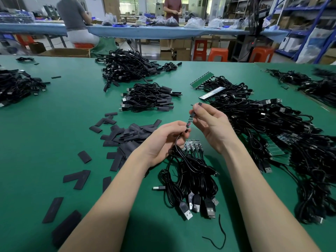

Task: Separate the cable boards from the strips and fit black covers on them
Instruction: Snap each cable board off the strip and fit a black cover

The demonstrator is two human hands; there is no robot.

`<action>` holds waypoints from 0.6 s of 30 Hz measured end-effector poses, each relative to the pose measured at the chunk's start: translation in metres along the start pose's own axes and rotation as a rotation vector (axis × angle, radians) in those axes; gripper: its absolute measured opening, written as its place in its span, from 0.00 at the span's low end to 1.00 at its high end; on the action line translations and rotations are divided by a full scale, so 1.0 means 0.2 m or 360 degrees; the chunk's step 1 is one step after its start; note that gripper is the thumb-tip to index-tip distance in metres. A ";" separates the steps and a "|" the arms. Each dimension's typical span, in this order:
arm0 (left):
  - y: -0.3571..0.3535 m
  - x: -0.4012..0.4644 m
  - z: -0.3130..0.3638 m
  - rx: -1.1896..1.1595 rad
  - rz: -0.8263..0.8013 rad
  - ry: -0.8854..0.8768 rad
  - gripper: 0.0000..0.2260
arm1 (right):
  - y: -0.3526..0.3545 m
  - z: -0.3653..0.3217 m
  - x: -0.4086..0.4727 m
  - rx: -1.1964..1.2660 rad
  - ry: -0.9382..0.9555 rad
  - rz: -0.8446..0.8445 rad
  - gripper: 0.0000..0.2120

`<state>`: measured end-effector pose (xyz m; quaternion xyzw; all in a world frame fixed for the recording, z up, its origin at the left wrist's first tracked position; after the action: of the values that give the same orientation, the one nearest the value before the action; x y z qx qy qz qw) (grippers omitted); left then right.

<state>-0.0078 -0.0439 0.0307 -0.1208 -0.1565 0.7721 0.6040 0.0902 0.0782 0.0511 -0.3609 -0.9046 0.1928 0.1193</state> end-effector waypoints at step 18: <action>0.01 -0.01 0.02 -0.0030 -0.0139 -0.0028 0.04 | 0.02 -0.03 -0.04 0.0104 -0.0168 -0.0213 0.07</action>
<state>-0.0107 -0.0476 0.0326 -0.1127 -0.1743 0.7445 0.6346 0.1006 0.0782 0.0544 -0.2849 -0.9250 0.2327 0.0957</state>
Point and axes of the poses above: each hand's wrist, its own x-axis towards the middle knuckle, its own y-axis out of the back of the hand, z = x × y, the point moved 2 cm from there along x, towards the middle knuckle, and after that the axes turned 2 degrees about -x, right-handed, at the moved point
